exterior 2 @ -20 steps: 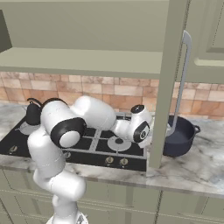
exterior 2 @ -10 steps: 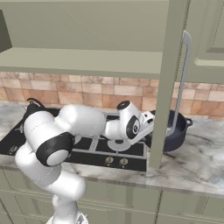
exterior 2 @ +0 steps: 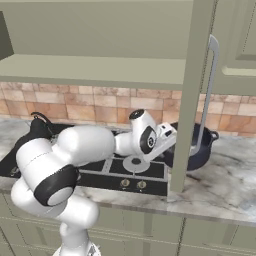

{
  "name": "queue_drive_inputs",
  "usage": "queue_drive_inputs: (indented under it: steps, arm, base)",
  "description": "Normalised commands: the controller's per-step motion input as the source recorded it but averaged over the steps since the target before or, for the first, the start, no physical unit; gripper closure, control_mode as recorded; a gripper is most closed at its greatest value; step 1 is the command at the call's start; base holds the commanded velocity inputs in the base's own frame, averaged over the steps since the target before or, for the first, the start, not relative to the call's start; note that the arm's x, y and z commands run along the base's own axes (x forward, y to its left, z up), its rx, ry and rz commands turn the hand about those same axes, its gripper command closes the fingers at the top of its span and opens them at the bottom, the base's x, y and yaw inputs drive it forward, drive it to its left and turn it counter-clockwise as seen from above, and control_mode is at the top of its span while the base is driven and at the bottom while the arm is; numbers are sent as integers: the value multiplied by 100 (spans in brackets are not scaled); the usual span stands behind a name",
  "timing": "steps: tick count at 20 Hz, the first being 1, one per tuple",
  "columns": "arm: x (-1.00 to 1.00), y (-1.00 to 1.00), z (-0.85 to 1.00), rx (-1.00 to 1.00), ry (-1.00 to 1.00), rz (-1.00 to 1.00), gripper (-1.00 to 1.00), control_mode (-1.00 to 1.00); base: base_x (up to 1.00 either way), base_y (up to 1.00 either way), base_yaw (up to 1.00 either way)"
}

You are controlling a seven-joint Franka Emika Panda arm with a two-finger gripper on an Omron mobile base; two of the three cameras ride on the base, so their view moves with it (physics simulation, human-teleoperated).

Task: Pick the kettle from the cabinet and place it on a stove burner. Then pick the pot from the counter and place it on another stove burner. Finally, turn both burners on.

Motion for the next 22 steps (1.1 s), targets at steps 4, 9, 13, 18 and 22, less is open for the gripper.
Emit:
queue_drive_inputs:
  steps: [4, 9, 13, 18, 22]
  arm:
    - [-3, 18, 40, 0, 7, 4, 100, -100]
    - [-3, 29, 12, 0, 7, 3, 100, -100]
    - [0, 35, 5, 0, 8, 3, 100, -100]
    - [0, 34, 3, 0, 6, 4, 100, -100]
    - [0, 40, 0, 0, 5, 5, 100, -100]
  base:
    - [0, 0, 0]
    - [0, 0, 0]
    - [0, 0, 0]
    - [0, 0, 0]
    - [0, 0, 0]
